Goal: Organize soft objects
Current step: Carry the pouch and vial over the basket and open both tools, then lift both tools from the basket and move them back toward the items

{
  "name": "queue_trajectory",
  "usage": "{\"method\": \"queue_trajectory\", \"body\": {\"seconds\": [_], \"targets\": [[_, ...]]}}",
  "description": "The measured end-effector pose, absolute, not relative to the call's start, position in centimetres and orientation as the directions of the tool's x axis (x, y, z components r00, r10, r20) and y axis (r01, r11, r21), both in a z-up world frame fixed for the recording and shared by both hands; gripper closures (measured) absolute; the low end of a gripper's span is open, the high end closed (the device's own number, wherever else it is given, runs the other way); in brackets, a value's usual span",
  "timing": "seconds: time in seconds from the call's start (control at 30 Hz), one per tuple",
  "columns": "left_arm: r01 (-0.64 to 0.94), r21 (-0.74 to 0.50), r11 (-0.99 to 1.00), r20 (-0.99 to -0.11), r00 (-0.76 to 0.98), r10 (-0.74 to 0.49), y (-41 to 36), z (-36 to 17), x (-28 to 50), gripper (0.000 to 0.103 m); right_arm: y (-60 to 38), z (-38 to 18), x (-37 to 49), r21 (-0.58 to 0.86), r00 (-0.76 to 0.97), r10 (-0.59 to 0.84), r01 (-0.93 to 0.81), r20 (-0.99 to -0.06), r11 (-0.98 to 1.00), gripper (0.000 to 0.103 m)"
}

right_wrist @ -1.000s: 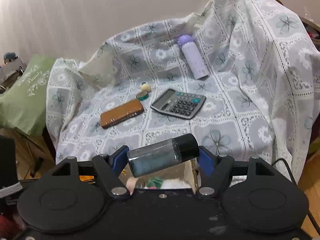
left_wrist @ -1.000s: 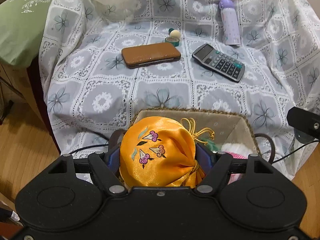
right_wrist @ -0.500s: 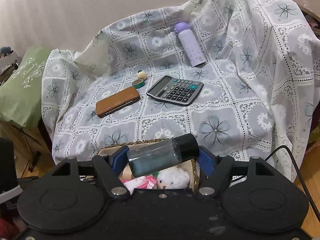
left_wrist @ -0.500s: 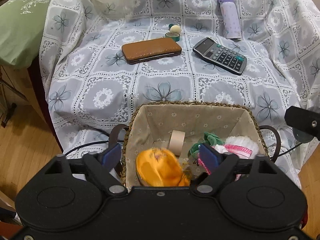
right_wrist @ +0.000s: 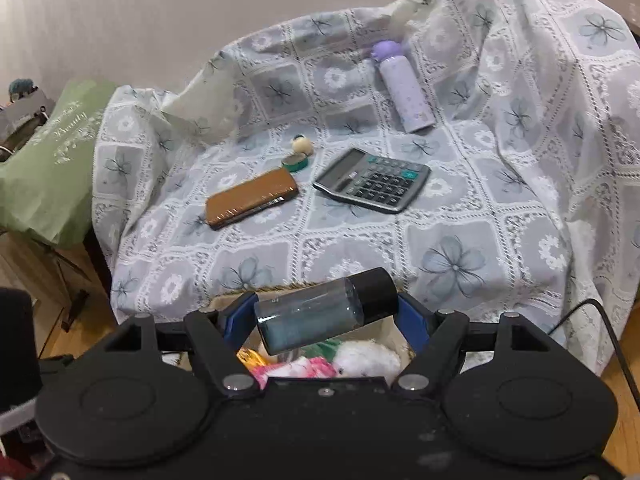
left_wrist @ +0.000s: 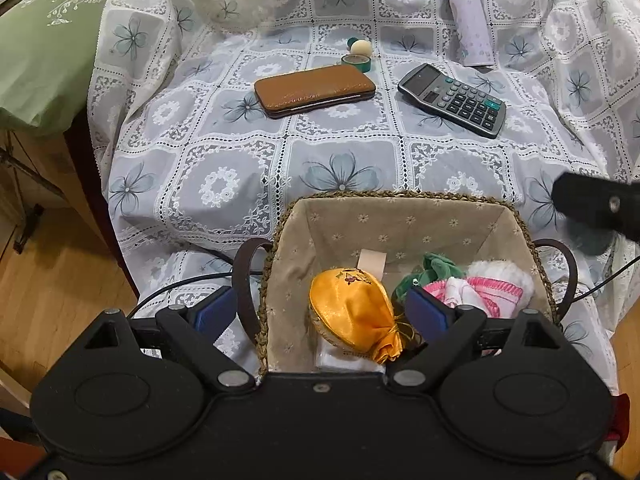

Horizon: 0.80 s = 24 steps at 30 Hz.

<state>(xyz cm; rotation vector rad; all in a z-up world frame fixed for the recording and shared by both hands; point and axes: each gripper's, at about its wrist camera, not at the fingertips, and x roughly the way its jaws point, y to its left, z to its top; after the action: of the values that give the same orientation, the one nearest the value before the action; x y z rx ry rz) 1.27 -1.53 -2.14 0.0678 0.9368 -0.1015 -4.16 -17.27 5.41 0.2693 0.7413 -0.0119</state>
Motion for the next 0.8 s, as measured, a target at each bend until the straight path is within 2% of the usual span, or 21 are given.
{"method": "queue_trajectory", "body": {"seconds": [0.8], "targets": [[0.116, 0.012, 0.993, -0.804, 0.591, -0.06, -1.6, -2.1, 1.1, 0.015, -18.5, 4.6, -4.8, 0.256, 0.722, 0.062, 0.163, -0.69, 0.953, 0.025]]}}
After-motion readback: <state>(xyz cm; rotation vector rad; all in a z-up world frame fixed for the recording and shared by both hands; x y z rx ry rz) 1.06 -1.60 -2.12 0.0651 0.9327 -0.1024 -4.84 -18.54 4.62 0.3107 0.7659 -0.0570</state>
